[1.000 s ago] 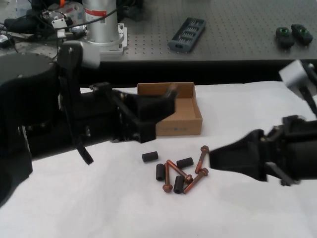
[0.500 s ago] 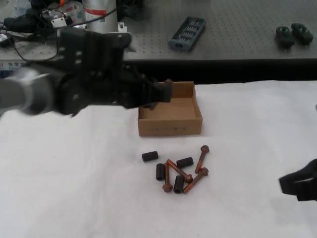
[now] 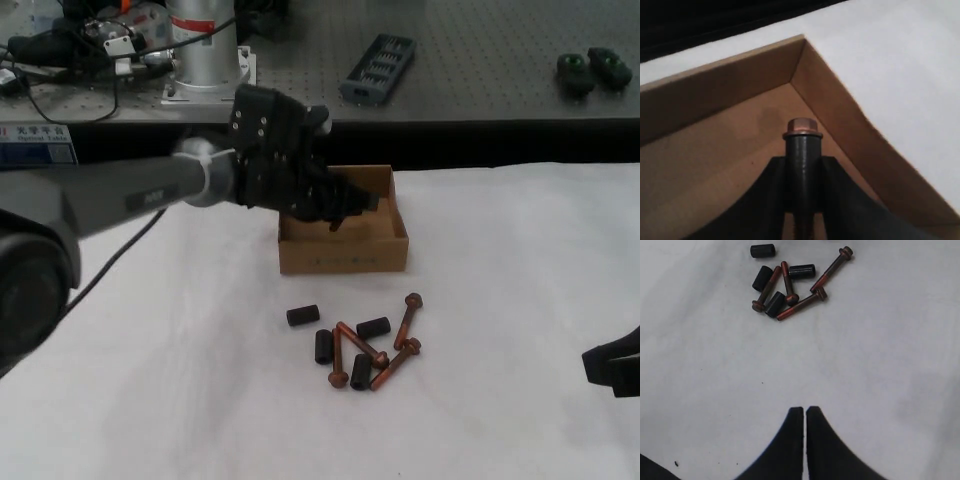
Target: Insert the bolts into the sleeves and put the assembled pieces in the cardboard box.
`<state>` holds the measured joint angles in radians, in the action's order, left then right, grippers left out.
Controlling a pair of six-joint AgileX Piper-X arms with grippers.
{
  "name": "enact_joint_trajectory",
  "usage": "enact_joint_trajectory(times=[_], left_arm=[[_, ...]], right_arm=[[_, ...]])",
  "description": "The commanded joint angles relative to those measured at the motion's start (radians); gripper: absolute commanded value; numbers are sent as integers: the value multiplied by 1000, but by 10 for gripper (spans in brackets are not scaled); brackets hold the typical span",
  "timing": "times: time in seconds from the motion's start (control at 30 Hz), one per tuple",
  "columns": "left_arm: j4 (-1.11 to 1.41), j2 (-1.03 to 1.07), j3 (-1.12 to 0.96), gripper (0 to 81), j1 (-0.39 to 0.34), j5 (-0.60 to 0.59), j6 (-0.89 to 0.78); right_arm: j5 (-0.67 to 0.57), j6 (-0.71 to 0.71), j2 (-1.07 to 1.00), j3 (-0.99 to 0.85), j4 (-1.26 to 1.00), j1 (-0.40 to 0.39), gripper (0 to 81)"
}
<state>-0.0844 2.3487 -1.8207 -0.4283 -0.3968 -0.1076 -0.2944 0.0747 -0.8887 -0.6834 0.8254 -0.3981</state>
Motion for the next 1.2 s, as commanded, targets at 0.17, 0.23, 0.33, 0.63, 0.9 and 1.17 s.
enact_joint_trajectory(times=[0.17, 0.23, 0.33, 0.63, 0.9, 1.17], left_arm=[[-60, 23, -45, 436, 6, 103, 18], [-60, 18, -45, 428, 6, 98, 18], [-69, 4, -53, 427, 6, 91, 18], [-252, -149, -53, 0, 6, -6, 29], [-626, -316, 22, 7, 0, 19, 210], [-534, -636, 453, 7, -11, 18, 195]], right_arm=[[-16, -9, 13, -7, -9, 6, 20], [-16, -9, 13, -7, -9, 6, 20], [-16, -9, 13, -7, -9, 6, 20], [-16, -9, 13, -7, -1, 6, 20], [12, -9, 16, 2, 84, 6, 20], [16, -9, 92, 69, 89, 6, 20]])
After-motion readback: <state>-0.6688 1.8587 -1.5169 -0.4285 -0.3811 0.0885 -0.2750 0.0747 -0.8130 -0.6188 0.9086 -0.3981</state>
